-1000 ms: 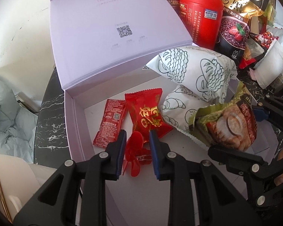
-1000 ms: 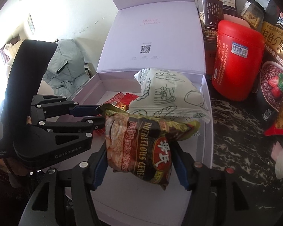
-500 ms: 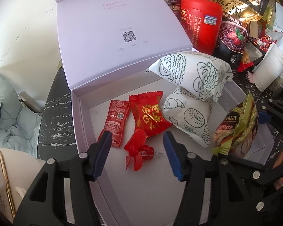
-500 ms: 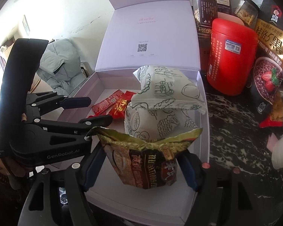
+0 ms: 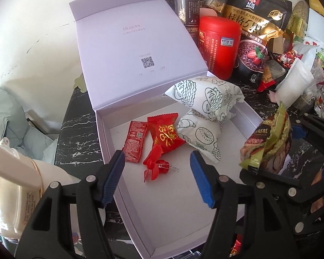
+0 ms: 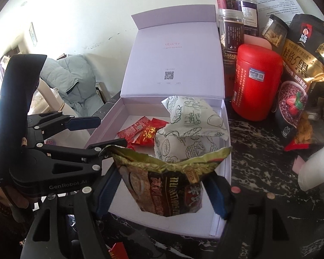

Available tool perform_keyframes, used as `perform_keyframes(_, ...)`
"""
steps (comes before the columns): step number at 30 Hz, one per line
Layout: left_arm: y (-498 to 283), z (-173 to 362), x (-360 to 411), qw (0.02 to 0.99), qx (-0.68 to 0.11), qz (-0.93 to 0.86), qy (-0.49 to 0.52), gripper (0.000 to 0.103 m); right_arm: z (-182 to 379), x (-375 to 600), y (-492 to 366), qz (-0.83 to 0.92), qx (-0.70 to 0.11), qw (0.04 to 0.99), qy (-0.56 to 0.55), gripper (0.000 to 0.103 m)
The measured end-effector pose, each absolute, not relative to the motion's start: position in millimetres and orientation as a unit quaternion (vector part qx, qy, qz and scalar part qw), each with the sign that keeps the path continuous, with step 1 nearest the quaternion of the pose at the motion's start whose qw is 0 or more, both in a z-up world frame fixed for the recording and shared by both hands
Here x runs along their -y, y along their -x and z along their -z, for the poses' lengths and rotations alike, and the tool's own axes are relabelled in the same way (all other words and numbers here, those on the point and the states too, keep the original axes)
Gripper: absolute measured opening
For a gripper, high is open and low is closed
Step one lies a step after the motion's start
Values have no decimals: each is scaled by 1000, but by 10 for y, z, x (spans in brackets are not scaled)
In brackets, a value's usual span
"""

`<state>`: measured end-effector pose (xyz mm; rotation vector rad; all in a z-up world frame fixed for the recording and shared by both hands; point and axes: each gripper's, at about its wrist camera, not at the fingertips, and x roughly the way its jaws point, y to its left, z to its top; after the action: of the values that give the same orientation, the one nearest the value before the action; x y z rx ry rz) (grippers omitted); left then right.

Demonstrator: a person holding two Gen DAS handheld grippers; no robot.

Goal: Organize objects
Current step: 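Open left gripper to drop pinwheel while right lowers and releases cereal bag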

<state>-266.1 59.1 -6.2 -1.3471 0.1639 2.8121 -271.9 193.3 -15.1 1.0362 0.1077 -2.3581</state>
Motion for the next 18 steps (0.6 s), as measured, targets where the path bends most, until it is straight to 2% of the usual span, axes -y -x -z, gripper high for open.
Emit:
perform_keyframes(13, 2596, 42, -508, -17, -62, -904, 422, 65, 343, -1961, 2979, 868, 18, 286, -405, 75)
perform_keyframes(15, 2616, 71, -516, -17, -65, -902, 426, 65, 376, -1964, 3009, 866, 20, 284, -410, 85)
perform_keyframes(16, 2626, 84, -517, -17, -66, -902, 427, 65, 378, -1974, 3009, 868, 23, 284, -407, 97)
perform_keyframes(18, 2640, 96, -528, -17, -69, -902, 426, 65, 371, -1995, 3006, 869, 28, 288, -403, 99)
